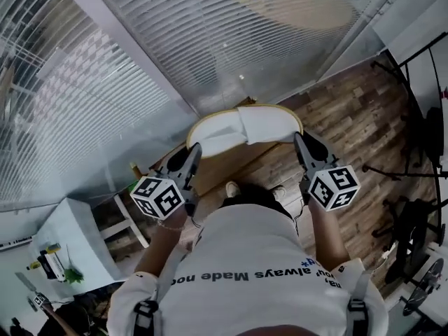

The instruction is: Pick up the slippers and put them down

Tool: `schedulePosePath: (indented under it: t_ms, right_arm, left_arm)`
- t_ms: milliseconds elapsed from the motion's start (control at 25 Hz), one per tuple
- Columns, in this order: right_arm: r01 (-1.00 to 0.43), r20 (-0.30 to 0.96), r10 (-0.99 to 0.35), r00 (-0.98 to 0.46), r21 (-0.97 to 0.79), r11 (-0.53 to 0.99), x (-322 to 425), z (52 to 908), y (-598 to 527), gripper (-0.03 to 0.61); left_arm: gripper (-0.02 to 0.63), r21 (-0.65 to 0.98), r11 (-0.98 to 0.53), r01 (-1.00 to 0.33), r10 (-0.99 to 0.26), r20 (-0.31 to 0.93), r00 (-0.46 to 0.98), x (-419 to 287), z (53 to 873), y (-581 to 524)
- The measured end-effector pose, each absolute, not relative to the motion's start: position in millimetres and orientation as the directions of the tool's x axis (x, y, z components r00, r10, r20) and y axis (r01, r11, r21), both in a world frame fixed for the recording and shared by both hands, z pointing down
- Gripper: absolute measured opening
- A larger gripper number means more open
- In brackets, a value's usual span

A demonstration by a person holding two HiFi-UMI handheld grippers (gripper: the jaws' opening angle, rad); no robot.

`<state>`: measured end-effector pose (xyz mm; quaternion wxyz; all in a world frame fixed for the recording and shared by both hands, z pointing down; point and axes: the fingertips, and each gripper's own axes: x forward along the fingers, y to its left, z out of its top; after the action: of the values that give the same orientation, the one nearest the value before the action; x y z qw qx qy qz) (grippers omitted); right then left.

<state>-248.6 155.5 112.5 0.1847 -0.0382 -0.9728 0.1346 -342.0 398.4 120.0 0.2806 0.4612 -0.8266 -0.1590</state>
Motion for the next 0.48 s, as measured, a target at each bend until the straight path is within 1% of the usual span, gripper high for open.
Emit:
schedulePosePath:
  t_ms: [480]
  right_arm:
    - [-0.210,0.336,-0.106,-0.936,-0.290,0.934,-141,105,31,0.037]
  left_arm:
    - [0.055,0.513,0.329,-0.792,-0.932,0.310,-0.187,-295,103,240]
